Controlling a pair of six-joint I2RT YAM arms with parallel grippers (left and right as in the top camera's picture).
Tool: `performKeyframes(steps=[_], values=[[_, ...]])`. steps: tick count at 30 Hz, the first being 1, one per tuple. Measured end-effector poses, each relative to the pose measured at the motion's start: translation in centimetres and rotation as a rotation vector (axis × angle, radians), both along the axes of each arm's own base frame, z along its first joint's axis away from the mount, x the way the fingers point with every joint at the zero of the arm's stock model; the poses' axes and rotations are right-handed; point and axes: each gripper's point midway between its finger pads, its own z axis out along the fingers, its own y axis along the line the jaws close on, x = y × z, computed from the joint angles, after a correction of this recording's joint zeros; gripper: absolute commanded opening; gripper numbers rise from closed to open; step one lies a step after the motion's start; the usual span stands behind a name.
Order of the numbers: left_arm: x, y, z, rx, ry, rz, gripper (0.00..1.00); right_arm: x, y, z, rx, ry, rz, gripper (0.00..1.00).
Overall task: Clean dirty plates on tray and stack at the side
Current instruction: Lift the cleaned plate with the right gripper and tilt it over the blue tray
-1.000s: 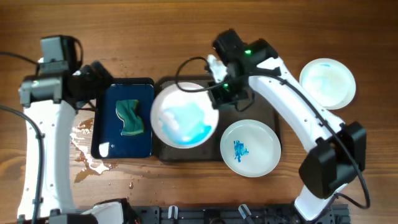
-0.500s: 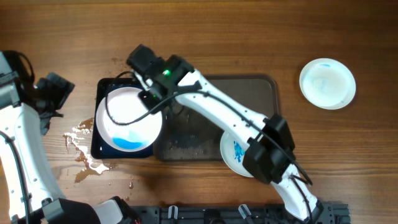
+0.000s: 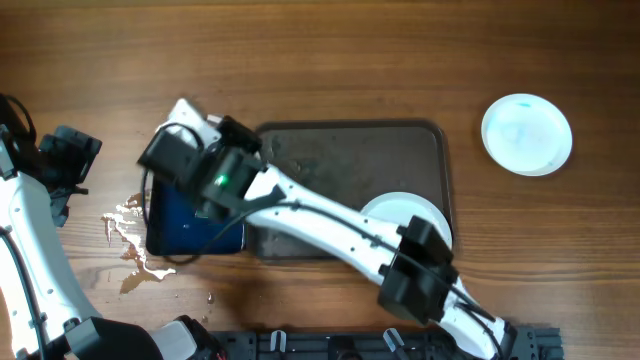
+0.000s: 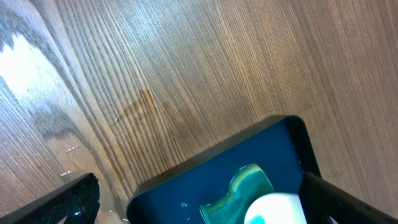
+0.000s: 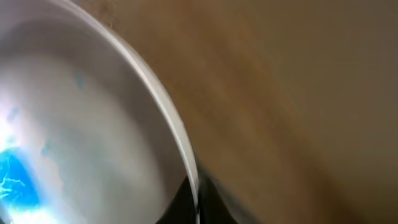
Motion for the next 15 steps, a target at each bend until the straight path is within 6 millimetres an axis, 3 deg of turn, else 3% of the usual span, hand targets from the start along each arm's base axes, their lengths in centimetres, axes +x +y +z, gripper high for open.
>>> performKeyframes(steps=[2, 6, 10, 15], values=[[0.0, 0.0, 0.0, 0.000, 0.000, 0.000, 1.00, -0.5, 2.0, 2.6, -0.020, -0.136, 0.039, 0.04], [0.0, 0.0, 0.0, 0.000, 0.000, 0.000, 1.00, -2.6, 4.5, 4.8, -0.103, -0.247, 0.134, 0.05], [0.0, 0.0, 0.0, 0.000, 0.000, 0.000, 1.00, -2.4, 4.5, 5.7, -0.231, -0.293, 0.179, 0.04], [0.0, 0.0, 0.0, 0.000, 0.000, 0.000, 1.00, -2.3, 4.6, 6.1, -0.265, -0.311, 0.192, 0.04]])
